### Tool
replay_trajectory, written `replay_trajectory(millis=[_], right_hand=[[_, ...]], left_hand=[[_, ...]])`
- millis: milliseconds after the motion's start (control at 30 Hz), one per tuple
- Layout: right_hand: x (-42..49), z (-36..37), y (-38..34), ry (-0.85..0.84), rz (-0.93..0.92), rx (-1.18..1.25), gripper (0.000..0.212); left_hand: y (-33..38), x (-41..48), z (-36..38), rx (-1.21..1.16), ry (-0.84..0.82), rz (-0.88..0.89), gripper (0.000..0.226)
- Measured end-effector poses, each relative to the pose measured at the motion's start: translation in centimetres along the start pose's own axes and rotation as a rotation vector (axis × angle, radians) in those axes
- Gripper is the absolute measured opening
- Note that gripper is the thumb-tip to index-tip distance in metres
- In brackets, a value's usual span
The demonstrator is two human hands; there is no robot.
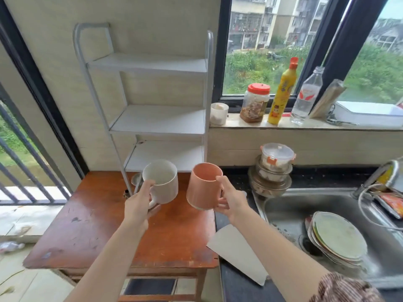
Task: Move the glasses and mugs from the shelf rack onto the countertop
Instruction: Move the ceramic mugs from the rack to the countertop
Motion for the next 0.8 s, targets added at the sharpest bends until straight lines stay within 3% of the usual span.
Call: replay_trajectory(millis=[200,300,467,600,733,800], right_hand=[[-3.9,-13.1,2.9,0.051,-0.048,0.016,0.067],[-6.8,-21.3,4.9,0.113,-0.06,0.047,0.062],[-12.7,-36.1,9.2,0.242,-0.089,0.14,0.034],[-18.0,-48.5,13.0,0.432,-0.081,0.186,0.055],[-23.8,-60.1,16.4,0.628,-0.094,0.261,0.05],[-26.4,-65.1,18.6,0.716,-0.092,0.327,0.06]], left_hand=[[-4.4,-9.0,5.7,0.102,-0.121,-0.016,0.052],[-8.0,-14.9,9.7,0.159,-0.199,-0.045,0.043],[-14.5,-26.1,18.5,0.208,-0.417,-0.103,0.033],[-19.1,-35.4,26.2,0.251,-0.6,-0.14,0.032],[-23.0,-45.1,33.6,0.298,-0.797,-0.176,0.033],[-24.9,-49.8,37.0,0.32,-0.884,-0.205,0.03]])
Point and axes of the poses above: each hand's wrist, its own x-axis towards the middle knuckle, its own z-axis out of the palm, y = z × x, the point moved 9 cm from there along x, towards the middle knuckle, and after that the axes turned 12 degrees about z, right-handed, at the moved point
